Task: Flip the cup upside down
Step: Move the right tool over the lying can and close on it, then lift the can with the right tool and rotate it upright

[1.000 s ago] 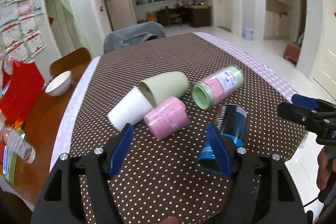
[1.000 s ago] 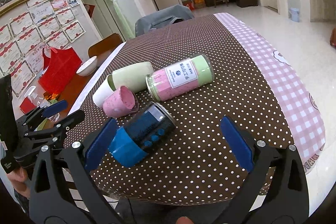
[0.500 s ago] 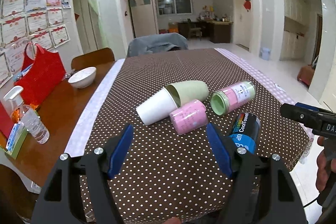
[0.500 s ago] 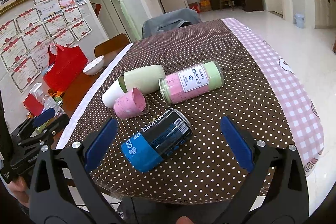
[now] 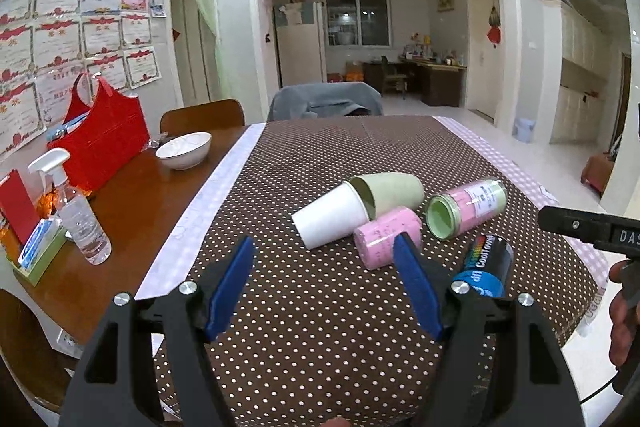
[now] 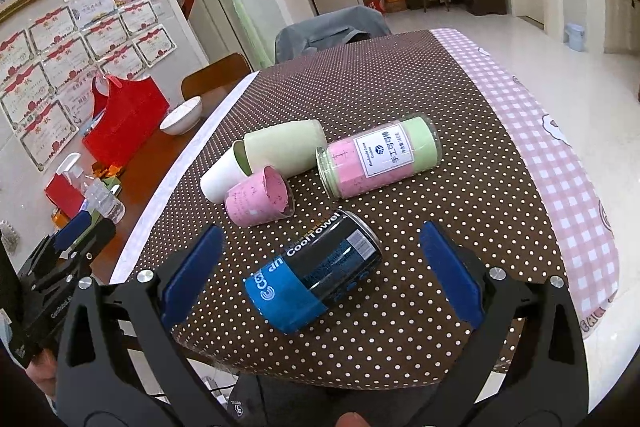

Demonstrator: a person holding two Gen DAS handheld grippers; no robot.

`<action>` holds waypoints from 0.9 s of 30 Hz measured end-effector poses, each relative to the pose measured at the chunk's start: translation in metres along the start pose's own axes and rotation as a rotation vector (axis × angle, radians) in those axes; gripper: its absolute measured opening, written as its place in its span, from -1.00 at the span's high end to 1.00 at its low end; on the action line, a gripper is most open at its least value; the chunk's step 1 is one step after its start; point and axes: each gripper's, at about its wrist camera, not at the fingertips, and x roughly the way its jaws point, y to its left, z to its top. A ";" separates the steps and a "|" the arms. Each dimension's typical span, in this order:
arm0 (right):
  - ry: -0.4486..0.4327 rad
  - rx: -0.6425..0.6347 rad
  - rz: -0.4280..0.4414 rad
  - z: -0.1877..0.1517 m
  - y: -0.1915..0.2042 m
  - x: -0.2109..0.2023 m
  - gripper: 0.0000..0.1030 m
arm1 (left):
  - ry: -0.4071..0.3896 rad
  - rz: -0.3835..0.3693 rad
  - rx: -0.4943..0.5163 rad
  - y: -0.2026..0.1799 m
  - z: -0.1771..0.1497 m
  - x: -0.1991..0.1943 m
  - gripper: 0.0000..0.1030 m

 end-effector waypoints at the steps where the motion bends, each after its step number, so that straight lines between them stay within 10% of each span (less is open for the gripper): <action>1: 0.007 -0.001 -0.002 0.001 0.001 0.002 -0.88 | -0.002 0.001 -0.009 0.003 -0.001 0.001 -0.38; 13: 0.190 0.087 -0.012 0.004 0.003 0.035 -0.88 | -0.067 0.014 -0.040 0.019 0.000 0.015 -0.38; 27: 0.411 0.507 -0.055 -0.004 -0.036 0.085 -0.88 | -0.010 -0.076 -0.046 0.030 -0.008 0.058 -0.38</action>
